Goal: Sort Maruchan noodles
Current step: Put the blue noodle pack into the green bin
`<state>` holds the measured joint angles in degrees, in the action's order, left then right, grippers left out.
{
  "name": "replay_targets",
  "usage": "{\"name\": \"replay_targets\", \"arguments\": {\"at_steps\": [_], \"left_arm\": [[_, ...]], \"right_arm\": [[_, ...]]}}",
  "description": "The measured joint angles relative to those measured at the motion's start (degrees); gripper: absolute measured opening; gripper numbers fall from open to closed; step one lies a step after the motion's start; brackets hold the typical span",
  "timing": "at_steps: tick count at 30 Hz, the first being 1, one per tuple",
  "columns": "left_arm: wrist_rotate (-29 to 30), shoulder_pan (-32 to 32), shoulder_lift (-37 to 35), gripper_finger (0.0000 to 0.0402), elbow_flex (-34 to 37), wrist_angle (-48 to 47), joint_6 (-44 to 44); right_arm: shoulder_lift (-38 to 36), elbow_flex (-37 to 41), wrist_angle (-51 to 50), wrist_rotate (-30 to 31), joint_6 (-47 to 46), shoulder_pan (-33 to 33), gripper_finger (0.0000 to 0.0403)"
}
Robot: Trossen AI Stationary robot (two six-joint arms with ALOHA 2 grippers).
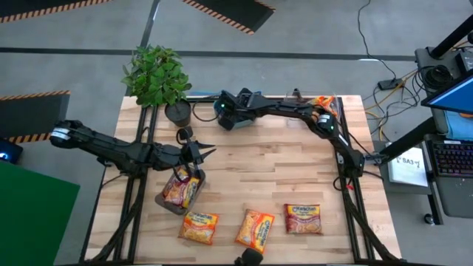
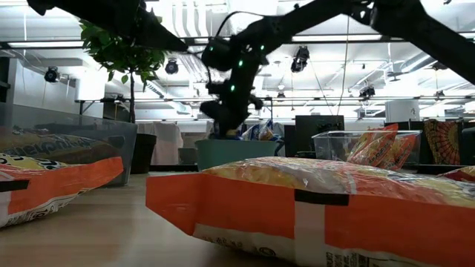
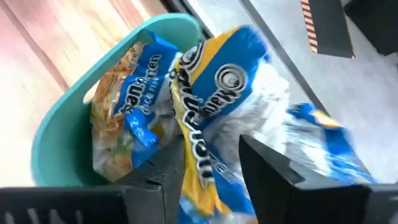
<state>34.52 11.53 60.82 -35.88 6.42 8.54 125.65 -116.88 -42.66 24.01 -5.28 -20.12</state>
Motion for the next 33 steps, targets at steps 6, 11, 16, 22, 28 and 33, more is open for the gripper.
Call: {"name": "replay_targets", "arguments": {"at_steps": [6,11,16,22,28,33], "left_arm": [[0.0,0.04,0.0,0.0037,0.0,-0.02,-0.01],[0.0,0.04,0.01,0.0037,-0.02,-0.01,-0.02],[0.0,0.09,0.02,0.0037,-0.02,-0.11,-0.02],[-0.02,0.51,0.0,0.0037,-0.03,-0.07,-0.02],[-0.03,0.66,0.0,0.0037,-0.64,-0.26,-0.02],[-0.3,1.2,-0.07,0.0037,-1.57,-0.65,-0.22]], "right_arm": [[-4.5,0.0,-1.52,0.04,0.64,-0.5,0.0137],[-4.98,0.46,5.95,-1.82,1.79,-2.28,0.0102],[-3.74,4.18,17.77,-10.62,1.57,-2.8,0.0048],[-2.19,12.92,29.68,-4.69,1.83,-3.42,0.001],[-2.03,23.88,43.69,-7.28,-2.83,-4.97,0.0009],[-2.38,26.47,47.8,-7.73,-4.07,-5.11,0.0009]]}}
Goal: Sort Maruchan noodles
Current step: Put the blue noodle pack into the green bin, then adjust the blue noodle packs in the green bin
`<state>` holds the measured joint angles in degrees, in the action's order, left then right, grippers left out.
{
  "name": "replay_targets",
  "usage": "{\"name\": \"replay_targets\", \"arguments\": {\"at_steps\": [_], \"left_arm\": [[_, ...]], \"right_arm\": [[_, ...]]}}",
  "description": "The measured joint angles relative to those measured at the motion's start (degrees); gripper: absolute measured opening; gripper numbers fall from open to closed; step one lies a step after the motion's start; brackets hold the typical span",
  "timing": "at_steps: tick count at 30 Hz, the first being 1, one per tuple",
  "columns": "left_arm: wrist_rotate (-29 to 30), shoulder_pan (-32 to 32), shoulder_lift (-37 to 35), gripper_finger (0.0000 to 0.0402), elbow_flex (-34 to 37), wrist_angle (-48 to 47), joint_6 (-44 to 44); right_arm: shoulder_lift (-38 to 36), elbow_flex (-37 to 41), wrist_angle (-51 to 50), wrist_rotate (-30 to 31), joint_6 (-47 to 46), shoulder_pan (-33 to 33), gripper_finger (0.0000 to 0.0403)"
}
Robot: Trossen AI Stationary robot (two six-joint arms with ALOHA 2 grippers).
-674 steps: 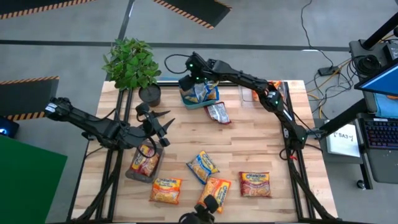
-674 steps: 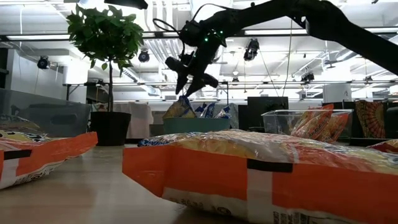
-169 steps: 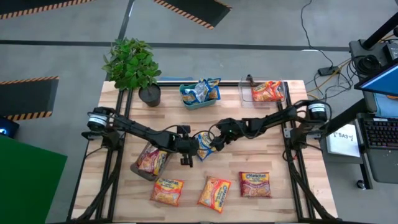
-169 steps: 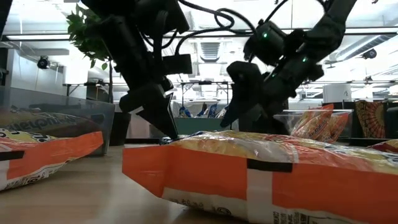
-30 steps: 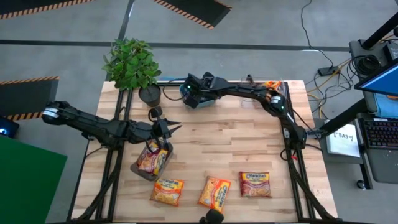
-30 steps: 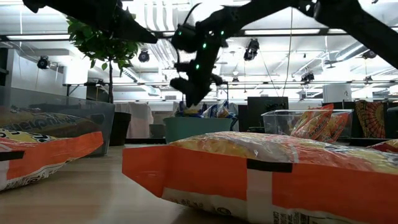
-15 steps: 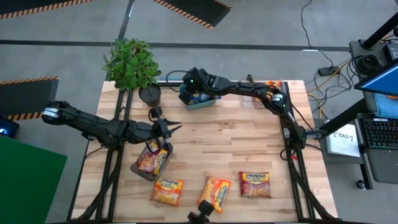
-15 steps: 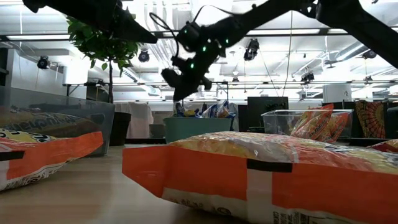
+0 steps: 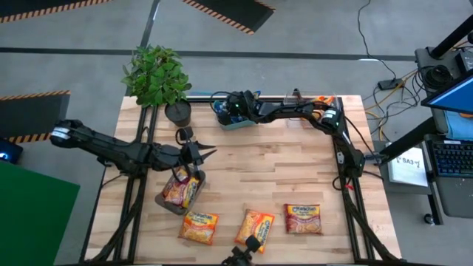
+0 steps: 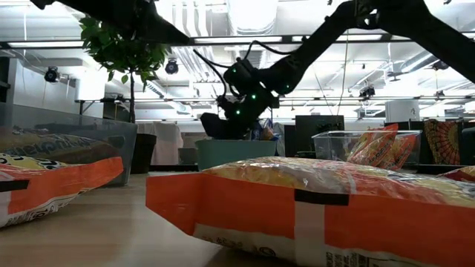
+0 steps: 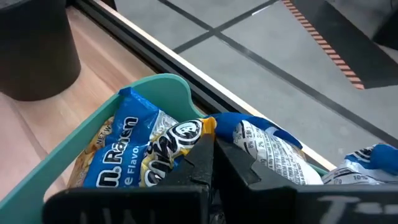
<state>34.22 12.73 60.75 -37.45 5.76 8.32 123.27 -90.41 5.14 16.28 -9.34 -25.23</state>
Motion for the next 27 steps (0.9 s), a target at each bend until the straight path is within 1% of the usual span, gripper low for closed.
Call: {"name": "replay_targets", "arguments": {"at_steps": [4,8,11,14,17,20,24,27], "left_arm": [[0.0,0.62,0.0,0.0037,-0.28,-0.33,-0.02],[0.0,0.9,0.0,0.0037,-0.35,-0.31,-0.02],[0.0,1.01,0.0,0.0037,-0.35,-0.37,-0.02],[0.02,1.12,0.0,0.0037,-0.35,-0.41,-0.01],[0.02,1.16,0.0,0.0037,-0.35,-0.42,0.0],[0.04,1.18,0.0,0.0037,-0.35,-0.45,0.0],[0.06,1.2,0.0,0.0037,-0.35,-0.49,0.0],[0.06,1.2,0.0,0.0037,-0.35,-0.61,0.0]], "right_arm": [[-1.63,-1.04,-2.4,0.06,0.79,0.41,0.0009],[-5.56,-3.39,-7.4,0.88,1.69,0.54,0.0009],[-8.48,-3.64,-11.98,4.96,2.72,0.58,0.0009],[-10.54,-1.52,-13.65,9.4,2.9,0.3,0.0009],[-11.58,0.84,-13.02,10.3,0.88,-0.34,0.0009],[-10.74,4.36,-9.97,10.24,-1.29,-0.92,0.0009],[-8.07,9.54,-3.39,7.59,-4.79,-1.13,0.0009],[-7.73,11.49,-0.51,7.46,-6.27,-1.03,0.0009]]}}
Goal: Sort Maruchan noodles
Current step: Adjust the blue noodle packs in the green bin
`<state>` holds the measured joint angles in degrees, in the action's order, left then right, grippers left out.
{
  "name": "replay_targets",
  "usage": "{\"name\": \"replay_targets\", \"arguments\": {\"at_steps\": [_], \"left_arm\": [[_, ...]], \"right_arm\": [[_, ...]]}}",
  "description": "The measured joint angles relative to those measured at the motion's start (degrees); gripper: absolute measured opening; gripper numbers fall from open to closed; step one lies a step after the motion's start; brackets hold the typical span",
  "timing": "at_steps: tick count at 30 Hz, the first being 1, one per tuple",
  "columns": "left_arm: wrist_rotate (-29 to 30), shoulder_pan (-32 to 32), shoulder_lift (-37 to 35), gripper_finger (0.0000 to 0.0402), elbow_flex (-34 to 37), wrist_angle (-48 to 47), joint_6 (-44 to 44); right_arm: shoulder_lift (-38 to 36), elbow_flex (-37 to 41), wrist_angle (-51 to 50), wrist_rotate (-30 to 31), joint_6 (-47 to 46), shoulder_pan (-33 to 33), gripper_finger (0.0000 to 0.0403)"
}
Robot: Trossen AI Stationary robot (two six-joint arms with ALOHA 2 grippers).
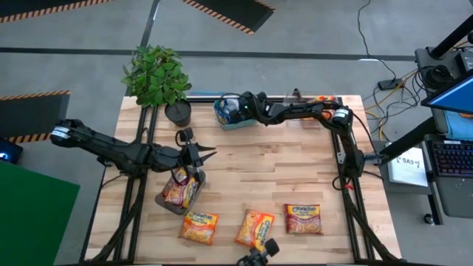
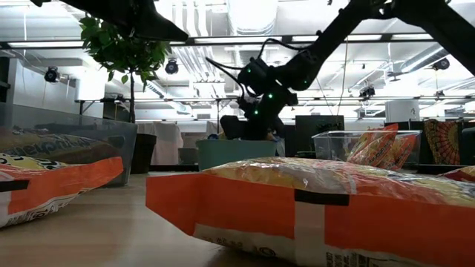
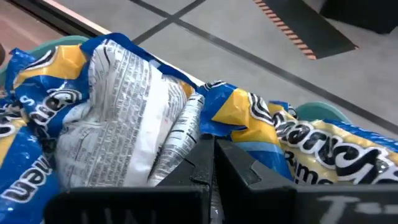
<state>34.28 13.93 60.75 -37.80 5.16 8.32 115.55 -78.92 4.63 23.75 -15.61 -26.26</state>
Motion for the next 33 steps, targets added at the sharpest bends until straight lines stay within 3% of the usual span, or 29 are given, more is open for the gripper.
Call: {"name": "replay_targets", "arguments": {"at_steps": [7,11,16,23,27,33], "left_arm": [[0.02,0.02,0.0,0.0037,0.0,-0.1,0.0],[0.04,0.02,0.0,0.0037,0.0,-0.12,0.0],[0.15,0.02,0.0,0.0037,0.0,-0.15,0.0],[0.15,0.02,0.0,0.0037,0.0,-0.8,-0.01],[0.13,0.02,0.0,0.0037,0.0,-1.7,-0.02],[0.13,0.02,0.0,0.0037,0.0,-1.62,-0.02]], "right_arm": [[-5.64,-1.34,-1.15,0.04,2.41,0.35,0.0009],[-9.89,-1.27,-2.26,3.26,4.26,0.38,0.0009],[-11.19,0.24,-5.3,9.36,4.67,0.33,0.0009],[-12.43,2.18,-11.13,9.22,2.08,0.94,0.0009],[-16.56,-0.51,-21.74,8.41,-0.99,1.69,0.0009],[-20.83,-3.33,-42.48,1.51,-10.62,1.09,0.0009]]}}
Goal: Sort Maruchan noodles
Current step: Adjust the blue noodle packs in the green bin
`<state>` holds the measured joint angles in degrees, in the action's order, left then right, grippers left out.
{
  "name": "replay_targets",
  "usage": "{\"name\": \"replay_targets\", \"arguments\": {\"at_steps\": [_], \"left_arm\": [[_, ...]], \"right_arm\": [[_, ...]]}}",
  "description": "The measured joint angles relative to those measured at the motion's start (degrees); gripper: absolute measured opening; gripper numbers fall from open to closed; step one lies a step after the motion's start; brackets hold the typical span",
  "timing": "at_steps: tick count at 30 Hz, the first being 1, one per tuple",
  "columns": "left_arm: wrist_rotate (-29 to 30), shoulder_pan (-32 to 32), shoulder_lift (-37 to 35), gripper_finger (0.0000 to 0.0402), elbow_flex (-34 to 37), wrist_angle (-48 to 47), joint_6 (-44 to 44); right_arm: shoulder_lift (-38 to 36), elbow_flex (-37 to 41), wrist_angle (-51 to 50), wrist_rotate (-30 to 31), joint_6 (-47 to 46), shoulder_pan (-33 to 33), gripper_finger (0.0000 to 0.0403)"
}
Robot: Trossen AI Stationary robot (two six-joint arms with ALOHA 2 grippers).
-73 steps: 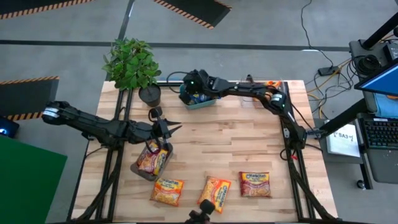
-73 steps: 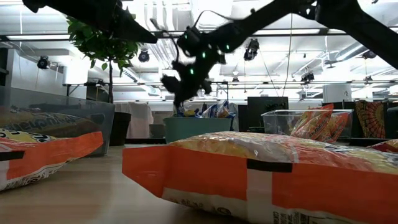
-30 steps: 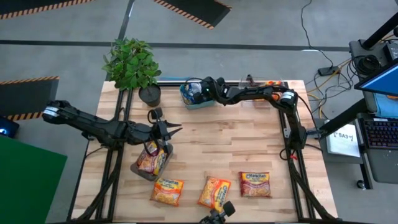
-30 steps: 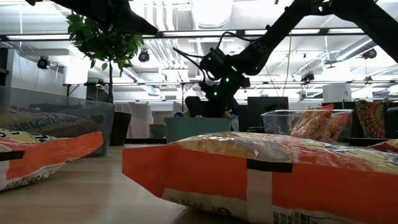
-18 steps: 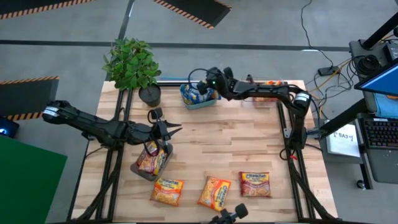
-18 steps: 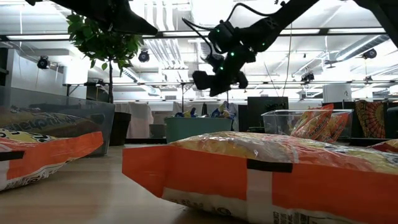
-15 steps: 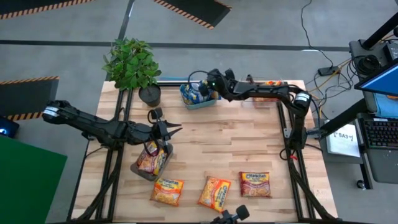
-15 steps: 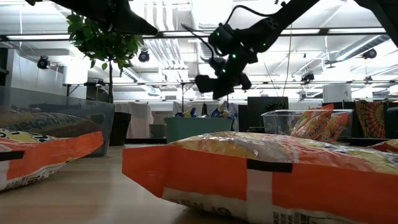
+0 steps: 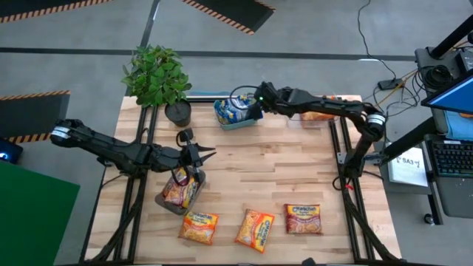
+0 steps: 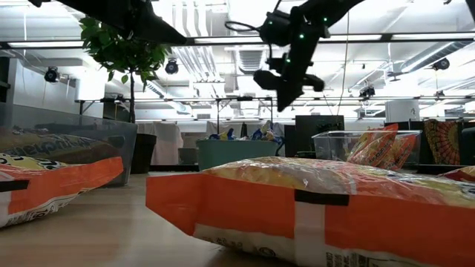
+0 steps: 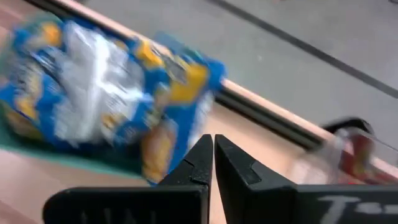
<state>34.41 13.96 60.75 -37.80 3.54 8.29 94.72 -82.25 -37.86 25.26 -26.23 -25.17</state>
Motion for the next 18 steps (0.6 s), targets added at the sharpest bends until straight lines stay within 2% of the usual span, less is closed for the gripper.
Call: {"name": "replay_targets", "arguments": {"at_steps": [4,12,18], "left_arm": [[-0.02,0.0,0.0,0.0037,0.0,0.04,0.0],[-0.05,0.0,0.0,0.0037,0.0,0.17,0.0],[-0.15,0.0,0.0,0.0037,0.0,0.21,0.0]], "right_arm": [[0.6,1.34,-0.43,-0.69,-0.29,-0.05,0.0009],[6.66,1.95,6.86,-8.39,-0.31,-0.91,0.0009],[9.43,1.95,10.69,-8.97,-0.23,-1.38,0.0009]]}}
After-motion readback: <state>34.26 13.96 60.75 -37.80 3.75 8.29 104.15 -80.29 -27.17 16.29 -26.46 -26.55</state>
